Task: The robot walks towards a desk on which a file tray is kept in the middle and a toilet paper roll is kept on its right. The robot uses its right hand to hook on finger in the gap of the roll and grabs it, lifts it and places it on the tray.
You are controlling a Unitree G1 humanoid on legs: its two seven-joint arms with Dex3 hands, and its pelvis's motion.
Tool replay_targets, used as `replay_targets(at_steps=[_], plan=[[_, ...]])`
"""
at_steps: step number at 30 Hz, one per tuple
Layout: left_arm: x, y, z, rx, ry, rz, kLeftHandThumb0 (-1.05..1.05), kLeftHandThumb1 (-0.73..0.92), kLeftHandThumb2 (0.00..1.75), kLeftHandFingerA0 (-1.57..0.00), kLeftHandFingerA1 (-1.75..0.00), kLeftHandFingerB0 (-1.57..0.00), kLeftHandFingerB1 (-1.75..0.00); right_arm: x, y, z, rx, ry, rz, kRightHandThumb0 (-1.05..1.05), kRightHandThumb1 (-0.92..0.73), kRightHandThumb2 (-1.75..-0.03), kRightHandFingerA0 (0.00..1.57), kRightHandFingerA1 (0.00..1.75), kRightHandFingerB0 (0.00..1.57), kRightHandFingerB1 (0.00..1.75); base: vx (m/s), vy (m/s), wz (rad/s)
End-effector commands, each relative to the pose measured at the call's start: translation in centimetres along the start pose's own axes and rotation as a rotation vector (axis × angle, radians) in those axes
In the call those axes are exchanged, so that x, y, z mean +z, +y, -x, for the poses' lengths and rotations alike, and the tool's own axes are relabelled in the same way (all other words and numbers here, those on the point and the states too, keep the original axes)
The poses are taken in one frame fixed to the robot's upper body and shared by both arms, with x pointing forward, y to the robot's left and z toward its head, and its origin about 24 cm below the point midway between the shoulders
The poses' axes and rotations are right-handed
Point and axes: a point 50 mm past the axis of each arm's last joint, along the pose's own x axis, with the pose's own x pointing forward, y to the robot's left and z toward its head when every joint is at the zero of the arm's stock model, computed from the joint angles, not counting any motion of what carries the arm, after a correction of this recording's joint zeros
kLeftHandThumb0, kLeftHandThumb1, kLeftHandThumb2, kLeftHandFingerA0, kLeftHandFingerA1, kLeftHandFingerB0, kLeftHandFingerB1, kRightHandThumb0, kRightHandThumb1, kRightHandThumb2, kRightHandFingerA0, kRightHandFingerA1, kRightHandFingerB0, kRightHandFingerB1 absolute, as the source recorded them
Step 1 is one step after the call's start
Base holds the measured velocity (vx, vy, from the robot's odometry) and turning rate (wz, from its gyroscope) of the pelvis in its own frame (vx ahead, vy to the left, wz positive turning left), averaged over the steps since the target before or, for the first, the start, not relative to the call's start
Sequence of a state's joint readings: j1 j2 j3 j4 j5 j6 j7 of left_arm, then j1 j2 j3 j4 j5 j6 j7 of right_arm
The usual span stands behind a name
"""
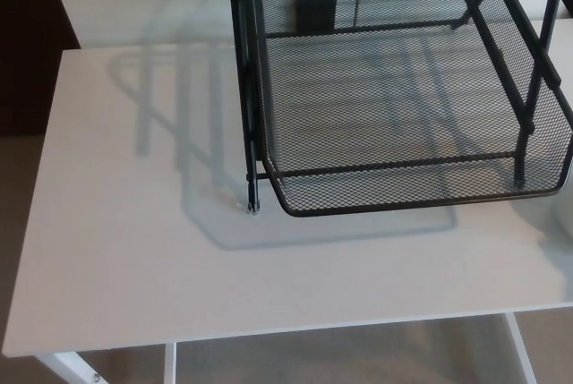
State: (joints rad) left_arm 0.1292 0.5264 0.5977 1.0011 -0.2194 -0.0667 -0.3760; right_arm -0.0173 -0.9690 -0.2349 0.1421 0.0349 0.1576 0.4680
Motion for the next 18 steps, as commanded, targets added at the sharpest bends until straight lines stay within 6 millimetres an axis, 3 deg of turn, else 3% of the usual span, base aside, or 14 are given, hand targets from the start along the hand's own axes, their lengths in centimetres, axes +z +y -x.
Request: replay_targets(at_steps=[1, 2, 3, 4, 5, 8, 11, 12, 13, 14, 15, 18], plan=[[0.8, 1.1, 0.3, 0.021, -0.026, -0.022, -0.85, 0.74, 1.12, -0.36, -0.69, -0.14, -0.60, -0.4, 1.0, 0.3, 0.122, 0.135, 0.130, -0.54, -0.57, -0.62, 0.12, 0.42, 0.09, 0.26, 0.00, 0.000, 0.00], [0.7, 1.1, 0.2, 0.025, -0.019, -0.035, -0.89, 0.92, 0.74, -0.38, -0.71, -0.14, -0.61, -0.4, 1.1, 0.3, 0.132, 0.143, 0.155, -0.32, -0.47, -0.98, 0.03, 0.52, 0.00, 0.49, 0.00, 0.000, 0.00], [0.7, 1.2, 0.2, 0.026, -0.015, -0.036, -0.90, 0.92, 0.74, -0.37, -0.69, -0.15, -0.60, -0.4, 1.4, 0.4, 0.140, 0.144, 0.153, -0.32, -0.47, -0.98, 0.03, 0.52, 0.00, 0.49, 0.00, 0.000, 0.00], [0.6, 1.2, 0.3, 0.026, -0.012, -0.023, -0.86, 0.73, 1.12, -0.36, -0.70, -0.15, -0.61, -0.4, 1.6, 0.4, 0.151, 0.153, 0.173, -0.54, -0.51, -0.71, 0.09, 0.43, 0.07, 0.33, 0.00, 0.000, 0.00], [0.6, 1.3, 0.3, 0.024, -0.012, -0.014, -0.90, 0.92, 0.73, -0.36, -0.72, -0.13, -0.62, -0.4, 1.8, 0.4, 0.161, 0.159, 0.186, -0.49, -0.58, -0.57, 0.09, 0.35, 0.13, 0.26, 0.00, 0.000, 0.00], [0.5, 1.3, 0.3, 0.021, -0.015, -0.011, -0.90, 0.92, 0.73, -0.35, -0.73, -0.12, -0.64, -0.4, 2.3, 0.6, 0.183, 0.166, 0.218, -0.47, -0.59, -0.58, 0.09, 0.34, 0.13, 0.26, 0.00, 0.000, 0.00], [0.5, 1.3, 0.3, 0.019, -0.012, -0.021, -0.88, 0.92, 0.74, -0.37, -0.71, -0.12, -0.61, -0.4, 3.0, 0.7, 0.205, 0.163, 0.244, -0.44, -0.59, -0.58, 0.09, 0.35, 0.13, 0.26, 0.00, 0.000, 0.00], [0.5, 1.3, 0.3, 0.020, -0.009, -0.017, -0.86, 0.74, 1.13, -0.37, -0.70, -0.14, -0.61, -0.4, 3.1, 0.7, 0.207, 0.156, 0.247, -0.29, -0.51, -0.99, 0.03, 0.53, 0.00, 0.49, 0.00, 0.000, 0.00], [0.5, 1.2, 0.3, 0.019, -0.010, -0.015, -0.89, 0.92, 0.73, -0.36, -0.71, -0.12, -0.61, -0.3, 3.1, 0.7, 0.208, 0.154, 0.248, -0.47, -0.58, -0.64, 0.07, 0.38, 0.11, 0.29, 0.00, 0.000, 0.00], [0.6, 1.2, 0.3, 0.018, -0.011, -0.018, -0.86, 0.74, 1.12, -0.36, -0.69, -0.13, -0.61, -0.2, 3.2, 0.6, 0.208, 0.151, 0.247, -0.43, -0.59, -0.58, 0.08, 0.35, 0.12, 0.26, 0.00, 0.000, 0.00], [0.6, 1.2, 0.2, 0.024, -0.009, -0.028, -0.88, 0.92, 0.74, -0.39, -0.71, -0.12, -0.61, -0.1, 3.2, 0.5, 0.207, 0.136, 0.247, -0.44, -0.59, -0.58, 0.08, 0.37, 0.12, 0.26, 0.00, 0.000, 0.00], [0.5, 1.2, 0.2, 0.027, -0.005, -0.035, -0.91, 0.92, 0.73, -0.38, -0.69, -0.15, -0.61, 0.1, 3.2, 0.3, 0.202, 0.126, 0.252, -0.45, -0.59, -0.58, 0.09, 0.36, 0.12, 0.26, 0.00, 0.000, 0.00]])
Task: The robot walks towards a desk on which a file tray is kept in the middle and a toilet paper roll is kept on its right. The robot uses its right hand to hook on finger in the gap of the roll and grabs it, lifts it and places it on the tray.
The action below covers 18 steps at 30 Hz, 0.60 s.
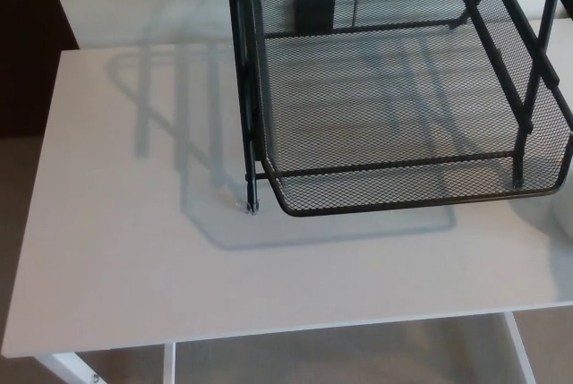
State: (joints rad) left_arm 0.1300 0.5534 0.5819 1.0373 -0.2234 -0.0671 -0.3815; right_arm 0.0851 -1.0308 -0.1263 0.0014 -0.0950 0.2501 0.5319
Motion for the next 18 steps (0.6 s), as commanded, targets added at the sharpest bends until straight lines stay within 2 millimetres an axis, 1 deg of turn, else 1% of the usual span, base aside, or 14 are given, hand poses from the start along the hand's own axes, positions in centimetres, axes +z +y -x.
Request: replay_targets(at_steps=[1, 2, 3, 4, 7, 8, 9, 10, 12, 13, 14, 15, 16, 18], plan=[[0.6, 0.6, 0.1, 0.017, -0.031, -0.016, -0.90, 0.92, 0.74, -0.36, -0.68, -0.13, -0.60, 0.3, 0.0, -0.1, 0.004, 0.002, 0.041, -0.46, -0.59, -0.59, 0.08, 0.33, 0.12, 0.26, 0.00, 0.000, 0.00], [0.7, 0.5, 0.0, 0.011, -0.033, -0.015, -0.86, 0.74, 1.12, -0.36, -0.69, -0.13, -0.60, 0.5, -0.1, -0.1, -0.001, 0.003, 0.055, -0.46, -0.58, -0.59, 0.08, 0.33, 0.12, 0.26, 0.00, 0.000, 0.00], [0.7, 0.5, 0.0, 0.011, -0.033, -0.015, -0.86, 0.74, 1.12, -0.36, -0.69, -0.13, -0.60, 0.5, -0.1, 0.0, -0.001, 0.003, 0.057, -0.46, -0.58, -0.59, 0.08, 0.33, 0.12, 0.26, 0.00, 0.000, 0.00], [0.7, 0.5, 0.1, 0.011, -0.033, -0.032, -0.93, 0.92, 0.74, -0.36, -0.68, -0.13, -0.61, 0.8, -0.3, -0.1, -0.012, -0.014, 0.055, -0.42, -0.38, -0.84, 0.00, 0.47, 0.02, 0.44, 0.00, 0.000, 0.00], [0.6, 0.5, 0.0, 0.012, -0.039, -0.041, -0.87, 0.74, 1.12, -0.37, -0.68, -0.15, -0.61, 1.2, -0.7, -0.2, -0.036, -0.025, 0.048, -0.30, -0.51, -1.00, 0.03, 0.52, 0.00, 0.48, 0.00, 0.000, 0.00], [0.6, 0.5, 0.0, 0.014, -0.035, -0.027, -0.93, 0.92, 0.73, -0.38, -0.68, -0.16, -0.61, 1.4, -0.9, -0.2, -0.048, -0.027, 0.042, -0.52, -0.52, -0.71, 0.07, 0.42, 0.06, 0.33, 0.00, 0.000, 0.00], [0.5, 0.5, 0.0, 0.018, -0.032, -0.026, -0.91, 0.92, 0.73, -0.40, -0.68, -0.15, -0.61, 1.6, -1.1, -0.1, -0.063, -0.032, 0.033, -0.30, -0.50, -0.99, 0.03, 0.52, 0.00, 0.48, 0.00, 0.000, 0.00], [0.5, 0.6, 0.0, 0.024, -0.026, -0.023, -0.89, 0.76, 1.15, -0.41, -0.70, -0.17, -0.61, 2.0, -1.3, -0.1, -0.087, -0.054, 0.035, -0.30, -0.49, -0.99, 0.04, 0.52, 0.00, 0.48, 0.00, 0.000, 0.00], [0.5, 0.6, 0.0, 0.020, -0.027, -0.027, -0.89, 0.76, 1.15, -0.40, -0.70, -0.16, -0.61, 2.1, -1.5, -0.1, -0.094, -0.061, 0.035, -0.30, -0.50, -0.99, 0.04, 0.53, 0.00, 0.48, 0.00, 0.000, 0.00], [0.6, 0.6, 0.1, 0.020, -0.026, -0.034, -0.90, 0.77, 1.16, -0.41, -0.71, -0.15, -0.61, 2.2, -1.6, -0.1, -0.098, -0.061, 0.027, -0.40, -0.38, -0.84, 0.00, 0.47, 0.03, 0.44, 0.00, 0.000, 0.00], [0.6, 0.6, 0.1, 0.017, -0.028, -0.037, -0.90, 0.77, 1.16, -0.40, -0.71, -0.14, -0.61, 2.2, -1.6, 0.0, -0.100, -0.064, 0.025, -0.45, -0.58, -0.58, 0.08, 0.34, 0.12, 0.26, 0.00, 0.000, 0.00], [0.4, 0.6, 0.1, 0.016, -0.029, -0.036, -0.87, 0.76, 1.15, -0.41, -0.71, -0.15, -0.61, 2.3, -1.8, 0.1, -0.108, -0.069, 0.039, -0.42, -0.38, -0.83, 0.00, 0.47, 0.03, 0.44, 0.00, 0.000, 0.00], [0.4, 0.6, 0.1, 0.018, -0.027, -0.039, -0.89, 0.77, 1.15, -0.40, -0.70, -0.15, -0.61, 2.4, -1.8, 0.1, -0.110, -0.072, 0.043, -0.49, -0.57, -0.61, 0.07, 0.39, 0.13, 0.29, 0.00, 0.000, 0.00], [0.5, 0.6, 0.1, 0.020, -0.023, -0.034, -0.88, 0.76, 1.15, -0.40, -0.70, -0.14, -0.60, 2.5, -1.9, 0.2, -0.113, -0.071, 0.042, -0.47, -0.57, -0.59, 0.08, 0.35, 0.13, 0.26, 0.00, 0.000, 0.00]])
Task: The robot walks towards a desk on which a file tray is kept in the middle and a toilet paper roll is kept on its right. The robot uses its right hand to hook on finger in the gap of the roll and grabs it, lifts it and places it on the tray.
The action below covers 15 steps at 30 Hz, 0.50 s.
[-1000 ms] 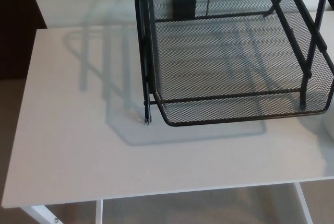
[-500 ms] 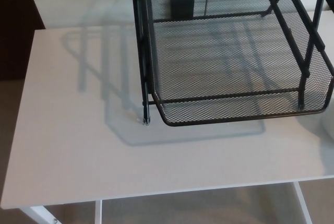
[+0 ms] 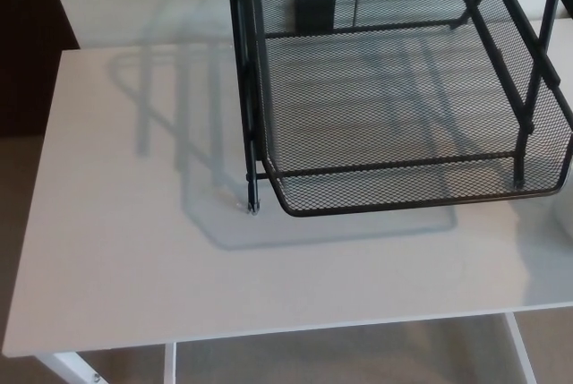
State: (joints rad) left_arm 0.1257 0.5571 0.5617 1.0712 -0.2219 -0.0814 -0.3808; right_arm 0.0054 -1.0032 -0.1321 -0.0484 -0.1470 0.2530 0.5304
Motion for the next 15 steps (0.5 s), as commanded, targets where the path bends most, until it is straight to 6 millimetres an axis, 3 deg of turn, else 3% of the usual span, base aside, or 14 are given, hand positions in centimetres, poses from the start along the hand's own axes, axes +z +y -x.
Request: replay_targets(at_steps=[1, 2, 3, 4, 5, 7, 8, 15], plan=[[0.9, 0.7, 0.1, 0.024, -0.042, -0.020, -0.88, 0.76, 1.15, -0.40, -0.70, -0.14, -0.60, 0.2, -0.4, 0.2, -0.031, 0.003, -0.001, -0.47, -0.57, -0.59, 0.08, 0.35, 0.13, 0.26, 0.00, 0.000, 0.00], [0.9, 0.6, 0.1, 0.023, -0.042, -0.018, -0.88, 0.76, 1.15, -0.40, -0.70, -0.14, -0.60, 0.2, -0.5, 0.2, -0.034, 0.004, 0.000, -0.47, -0.57, -0.59, 0.08, 0.35, 0.13, 0.26, 0.00, 0.000, 0.00], [0.9, 0.6, 0.0, 0.022, -0.042, -0.015, -0.89, 0.77, 1.15, -0.40, -0.70, -0.14, -0.60, 0.3, -0.5, 0.2, -0.037, -0.007, 0.007, -0.41, -0.38, -0.84, 0.00, 0.48, 0.04, 0.45, 0.00, 0.000, 0.00], [0.9, 0.6, 0.0, 0.022, -0.042, -0.015, -0.89, 0.77, 1.15, -0.40, -0.70, -0.14, -0.60, 0.3, -0.5, 0.2, -0.038, -0.008, 0.008, -0.41, -0.38, -0.84, 0.00, 0.48, 0.04, 0.45, 0.00, 0.000, 0.00], [1.0, 0.6, 0.0, 0.021, -0.042, -0.016, -0.90, 0.76, 1.15, -0.39, -0.71, -0.14, -0.61, 0.4, -0.4, 0.2, -0.036, -0.010, 0.011, -0.46, -0.57, -0.57, 0.09, 0.36, 0.13, 0.27, 0.00, 0.000, 0.00], [1.0, 0.5, 0.0, 0.019, -0.042, -0.021, -0.90, 0.76, 1.15, -0.39, -0.71, -0.14, -0.62, 0.5, -0.2, 0.2, -0.031, -0.012, 0.017, -0.45, -0.57, -0.57, 0.09, 0.37, 0.14, 0.26, 0.00, 0.000, 0.00], [1.1, 0.5, 0.0, 0.019, -0.042, -0.029, -0.90, 0.76, 1.15, -0.40, -0.71, -0.15, -0.62, 0.6, 0.0, 0.2, -0.021, -0.017, 0.021, -0.30, -0.47, -0.97, 0.05, 0.53, 0.00, 0.48, 0.00, 0.000, 0.00], [0.9, 0.7, 0.1, 0.021, -0.027, -0.043, -0.89, 0.77, 1.15, -0.40, -0.69, -0.15, -0.60, 0.8, 1.2, -0.4, 0.012, -0.009, 0.027, -0.30, -0.47, -0.97, 0.04, 0.53, 0.00, 0.48, 0.00, 0.000, 0.00]])
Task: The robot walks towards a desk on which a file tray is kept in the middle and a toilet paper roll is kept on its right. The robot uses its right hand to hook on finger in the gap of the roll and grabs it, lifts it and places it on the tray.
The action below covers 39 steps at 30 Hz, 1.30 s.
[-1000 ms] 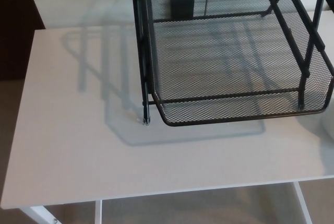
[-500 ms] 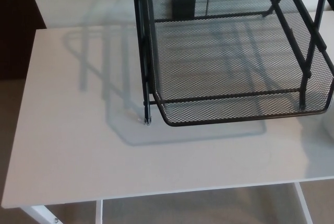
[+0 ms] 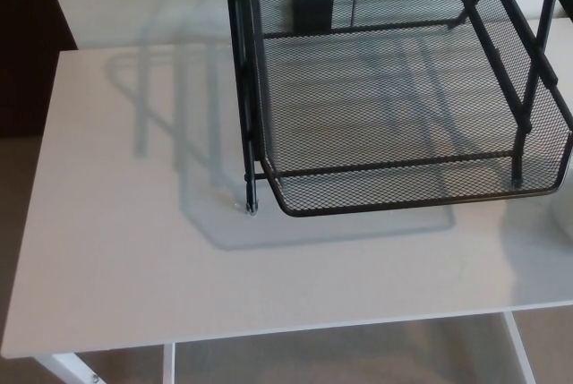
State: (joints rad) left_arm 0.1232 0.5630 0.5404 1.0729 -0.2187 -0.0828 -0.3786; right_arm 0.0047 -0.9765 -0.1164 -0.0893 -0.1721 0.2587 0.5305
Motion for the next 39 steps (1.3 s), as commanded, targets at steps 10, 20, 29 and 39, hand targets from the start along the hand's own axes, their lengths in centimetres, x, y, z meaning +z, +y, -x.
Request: replay_targets(at_steps=[10, 20, 29, 39], plan=[[0.8, 0.8, 0.1, 0.029, -0.023, -0.051, -0.89, 0.76, 1.16, -0.41, -0.69, -0.14, -0.59, 0.2, 1.1, -1.2, 0.023, 0.021, 0.010, -0.47, -0.57, -0.59, 0.08, 0.33, 0.13, 0.27, 0.00, 0.000, 0.00], [0.6, 1.0, 0.2, 0.041, -0.007, -0.052, -0.89, 0.78, 1.16, -0.41, -0.69, -0.14, -0.59, -1.1, 2.0, -1.6, 0.049, 0.080, 0.046, -0.48, -0.58, -0.58, 0.08, 0.36, 0.15, 0.27, 0.00, 0.000, 0.00], [0.5, 1.0, 0.2, 0.036, -0.008, -0.056, -0.91, 0.92, 0.74, -0.39, -0.65, -0.16, -0.56, -0.7, 3.5, -2.3, 0.089, 0.074, 0.116, -0.48, -0.60, -0.59, 0.27, 0.44, 0.22, 0.29, 0.00, 0.000, 0.00], [0.6, 0.5, 0.0, 0.030, -0.006, -0.079, -0.87, 0.77, 1.15, -0.41, -0.68, -0.16, -0.59, 0.3, 5.9, -3.9, 0.075, 0.028, 0.206, -0.41, -0.62, -0.58, 0.77, 0.58, 0.34, 0.32, 0.00, 0.000, 0.00]])
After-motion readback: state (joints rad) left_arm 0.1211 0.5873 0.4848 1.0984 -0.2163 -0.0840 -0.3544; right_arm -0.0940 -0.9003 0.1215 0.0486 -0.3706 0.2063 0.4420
